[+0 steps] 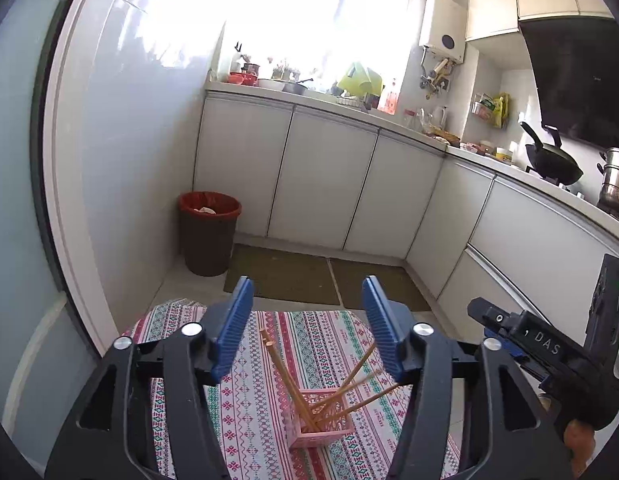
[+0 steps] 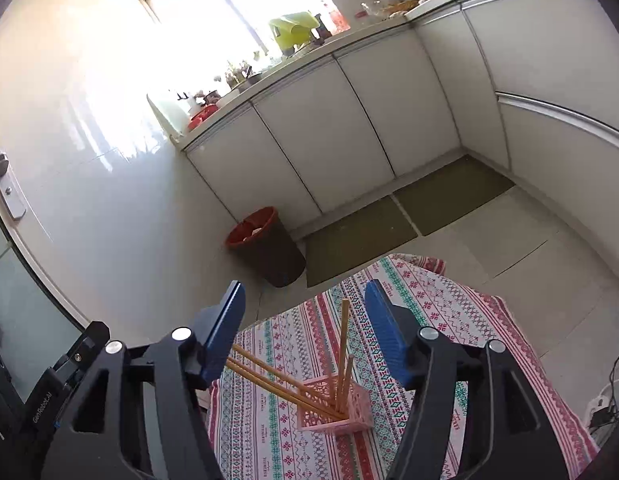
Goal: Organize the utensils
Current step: 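Move both grippers down to the remaining bamboo chopsticks on the cloth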
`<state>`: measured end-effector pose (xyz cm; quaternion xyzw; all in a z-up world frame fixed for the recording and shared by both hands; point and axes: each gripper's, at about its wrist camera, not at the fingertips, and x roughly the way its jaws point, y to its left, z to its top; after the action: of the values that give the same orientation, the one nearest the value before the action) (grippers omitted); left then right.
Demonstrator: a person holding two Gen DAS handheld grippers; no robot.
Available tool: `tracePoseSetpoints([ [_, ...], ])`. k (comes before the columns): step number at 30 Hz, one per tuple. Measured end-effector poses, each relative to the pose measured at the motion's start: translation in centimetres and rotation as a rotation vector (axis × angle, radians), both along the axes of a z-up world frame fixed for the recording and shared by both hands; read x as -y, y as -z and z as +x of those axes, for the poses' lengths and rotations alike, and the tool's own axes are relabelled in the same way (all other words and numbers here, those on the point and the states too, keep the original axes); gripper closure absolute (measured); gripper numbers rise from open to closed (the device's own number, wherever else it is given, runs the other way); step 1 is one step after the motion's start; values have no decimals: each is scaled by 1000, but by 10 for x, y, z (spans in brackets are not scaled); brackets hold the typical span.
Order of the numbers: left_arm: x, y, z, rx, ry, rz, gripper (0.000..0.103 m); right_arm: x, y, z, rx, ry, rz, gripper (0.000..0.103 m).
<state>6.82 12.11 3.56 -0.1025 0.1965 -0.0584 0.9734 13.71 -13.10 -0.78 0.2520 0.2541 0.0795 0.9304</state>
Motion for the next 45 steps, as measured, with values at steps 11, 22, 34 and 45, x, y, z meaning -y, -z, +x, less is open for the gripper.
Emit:
tracePoseSetpoints([
  [11, 27, 9, -3, -40, 23, 55, 26, 32, -9, -21, -24, 93, -68, 27],
  [22, 56, 40, -16, -125, 76, 135, 7, 39, 23, -45, -145, 99, -325, 10],
  [34, 109, 114, -2, -468, 328, 334, 7, 74, 73, -81, -294, 135, -503, 10],
  [45, 188, 229, -15, -777, 639, 485, 14, 132, 101, -115, -459, 228, -375, 10],
])
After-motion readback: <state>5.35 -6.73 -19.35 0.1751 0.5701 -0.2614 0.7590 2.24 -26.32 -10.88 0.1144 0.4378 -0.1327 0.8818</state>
